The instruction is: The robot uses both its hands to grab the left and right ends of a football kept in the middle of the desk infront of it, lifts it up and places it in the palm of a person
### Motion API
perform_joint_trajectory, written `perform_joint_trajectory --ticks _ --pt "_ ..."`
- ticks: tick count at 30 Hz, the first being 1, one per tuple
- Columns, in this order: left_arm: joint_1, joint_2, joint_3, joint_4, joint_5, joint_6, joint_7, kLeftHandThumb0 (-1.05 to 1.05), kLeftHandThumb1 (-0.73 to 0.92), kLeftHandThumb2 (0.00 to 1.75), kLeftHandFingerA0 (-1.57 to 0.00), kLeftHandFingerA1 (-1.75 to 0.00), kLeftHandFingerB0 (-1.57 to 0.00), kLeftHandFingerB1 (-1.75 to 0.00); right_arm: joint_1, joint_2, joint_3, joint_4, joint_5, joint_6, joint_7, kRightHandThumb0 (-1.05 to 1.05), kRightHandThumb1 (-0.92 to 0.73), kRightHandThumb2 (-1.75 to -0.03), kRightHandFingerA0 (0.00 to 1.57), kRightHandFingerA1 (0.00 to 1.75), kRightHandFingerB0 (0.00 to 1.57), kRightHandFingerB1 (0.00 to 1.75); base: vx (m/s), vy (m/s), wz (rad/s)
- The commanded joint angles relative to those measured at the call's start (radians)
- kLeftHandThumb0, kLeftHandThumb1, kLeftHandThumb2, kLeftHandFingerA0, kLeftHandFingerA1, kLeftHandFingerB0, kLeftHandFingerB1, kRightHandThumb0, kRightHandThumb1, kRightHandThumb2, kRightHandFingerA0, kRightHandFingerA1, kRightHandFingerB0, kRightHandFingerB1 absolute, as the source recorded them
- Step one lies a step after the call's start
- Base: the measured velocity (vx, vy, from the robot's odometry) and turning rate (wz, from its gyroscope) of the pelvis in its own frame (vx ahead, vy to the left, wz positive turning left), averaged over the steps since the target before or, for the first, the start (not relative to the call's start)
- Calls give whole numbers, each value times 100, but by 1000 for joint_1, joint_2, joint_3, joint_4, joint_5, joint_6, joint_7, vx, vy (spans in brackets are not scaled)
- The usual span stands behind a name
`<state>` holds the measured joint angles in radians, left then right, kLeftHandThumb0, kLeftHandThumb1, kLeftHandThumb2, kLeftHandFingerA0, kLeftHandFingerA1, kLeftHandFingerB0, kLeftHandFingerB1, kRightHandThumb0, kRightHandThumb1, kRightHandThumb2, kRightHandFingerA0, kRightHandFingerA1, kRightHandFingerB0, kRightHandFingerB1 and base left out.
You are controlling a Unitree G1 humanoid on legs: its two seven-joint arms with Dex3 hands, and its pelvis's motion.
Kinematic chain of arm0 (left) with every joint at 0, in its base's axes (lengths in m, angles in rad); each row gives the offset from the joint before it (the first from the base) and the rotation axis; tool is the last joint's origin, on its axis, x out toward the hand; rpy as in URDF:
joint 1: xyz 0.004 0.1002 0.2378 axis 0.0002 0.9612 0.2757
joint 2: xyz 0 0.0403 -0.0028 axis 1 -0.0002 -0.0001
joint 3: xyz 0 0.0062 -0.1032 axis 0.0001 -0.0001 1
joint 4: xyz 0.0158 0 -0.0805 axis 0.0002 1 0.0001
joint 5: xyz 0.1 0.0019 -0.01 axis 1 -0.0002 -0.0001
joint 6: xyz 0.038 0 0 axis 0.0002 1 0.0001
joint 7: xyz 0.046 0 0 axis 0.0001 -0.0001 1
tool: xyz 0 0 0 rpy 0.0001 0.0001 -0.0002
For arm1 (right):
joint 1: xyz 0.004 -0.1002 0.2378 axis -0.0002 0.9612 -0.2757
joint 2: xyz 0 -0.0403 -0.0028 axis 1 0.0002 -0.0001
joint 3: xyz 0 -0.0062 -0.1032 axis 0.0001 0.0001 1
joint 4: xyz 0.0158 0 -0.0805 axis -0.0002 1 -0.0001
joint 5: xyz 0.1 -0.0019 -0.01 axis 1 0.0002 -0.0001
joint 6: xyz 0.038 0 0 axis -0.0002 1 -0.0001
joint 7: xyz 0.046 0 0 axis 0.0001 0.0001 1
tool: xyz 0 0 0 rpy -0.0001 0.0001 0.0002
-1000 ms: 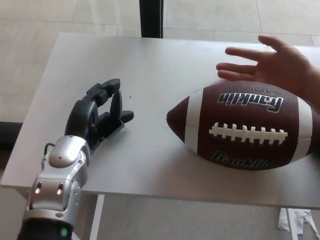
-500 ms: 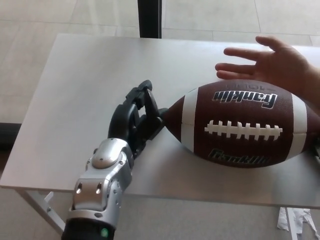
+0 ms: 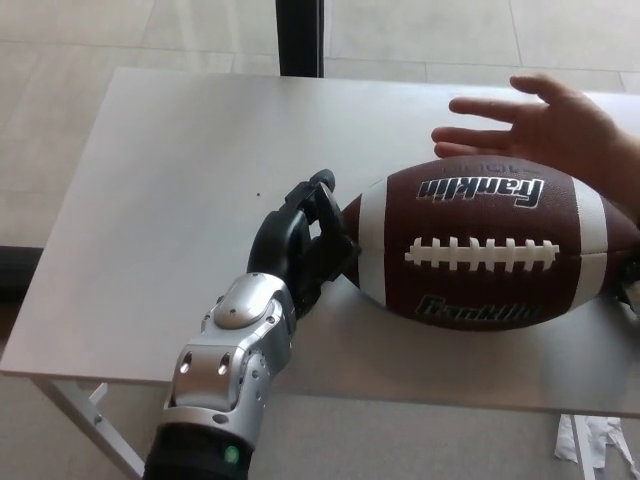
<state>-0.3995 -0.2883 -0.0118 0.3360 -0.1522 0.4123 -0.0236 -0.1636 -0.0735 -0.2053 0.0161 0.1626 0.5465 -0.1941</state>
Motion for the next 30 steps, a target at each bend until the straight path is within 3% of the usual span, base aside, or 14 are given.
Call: perform_joint_trajectory --ticks 1,2,3,9,10,11,15,16,22,23,27,28,29,30 --pt "19 -17 5 35 -4 69 40 -105 92 88 0 0 0 0 3 -24 45 25 0 34 82 -98 -77 -87 34 48 14 31 0 0 0" --pt "16 -32 12 55 -3 56 64 -105 92 83 0 0 0 0 3 -26 51 27 7 38 94 -92 -92 -72 38 45 17 27 0 0 0" --pt "9 -46 14 73 0 46 81 -105 92 78 0 0 0 0 6 -29 53 26 12 33 107 -95 -78 -114 27 52 10 34 0 0 0" --pt "-20 -114 48 112 -25 43 167 -101 92 76 0 0 0 0 12 -55 98 13 -11 9 136 -98 -79 -117 27 52 10 32 0 0 0" --pt "-29 -123 54 120 -27 39 186 -101 92 69 0 0 0 0 8 -57 101 14 -8 6 142 -96 -92 -74 34 47 16 26 0 0 0" --pt "-39 -142 61 130 -32 26 210 -105 77 119 0 -13 0 -2 -4 -67 111 24 -13 4 153 -97 -92 -73 31 48 18 28 0 0 0" --pt "-59 -159 75 150 -50 10 248 -105 77 119 0 -16 0 -1 -13 -79 127 22 -15 -33 178 -96 -75 -114 32 62 16 41 0 0 0" --pt "-59 -167 81 154 -57 -9 258 -105 80 119 0 -16 0 0 -15 -81 129 17 -18 -29 176 -94 -92 -69 33 62 24 28 0 0 0" --pt "-72 -189 100 175 -98 -67 283 -104 81 119 0 -15 0 -4 -17 -98 171 7 -59 -44 170 -92 -92 -71 32 63 15 26 0 0 0" --pt "-79 -192 97 170 -99 -71 289 -101 80 119 0 -21 -1 -7 -17 -98 182 7 -72 -59 164 -90 -75 -113 25 60 9 33 0 0 0" --pt "-108 -183 99 183 -114 -85 300 -101 77 119 -2 -41 0 -6 -25 -117 216 17 -118 -100 161 -88 -76 -114 24 66 7 33 0 0 0" --pt "-110 -179 94 181 -114 -84 298 -102 78 120 -2 -37 0 -4 -21 -122 222 24 -121 -145 175 -37 -46 -109 3 53 0 49 0 0 0" --pt "-112 -180 90 175 -117 -77 303 -94 74 118 -2 -49 -2 -10 -17 -119 224 3 -116 -130 175 -90 -77 -114 1 46 14 30 0 0 0" --pt "-113 -180 89 175 -118 -75 307 -94 74 118 -2 -49 -2 -10 -17 -117 225 2 -116 -133 174 -90 -77 -114 1 46 14 30 0 0 0"
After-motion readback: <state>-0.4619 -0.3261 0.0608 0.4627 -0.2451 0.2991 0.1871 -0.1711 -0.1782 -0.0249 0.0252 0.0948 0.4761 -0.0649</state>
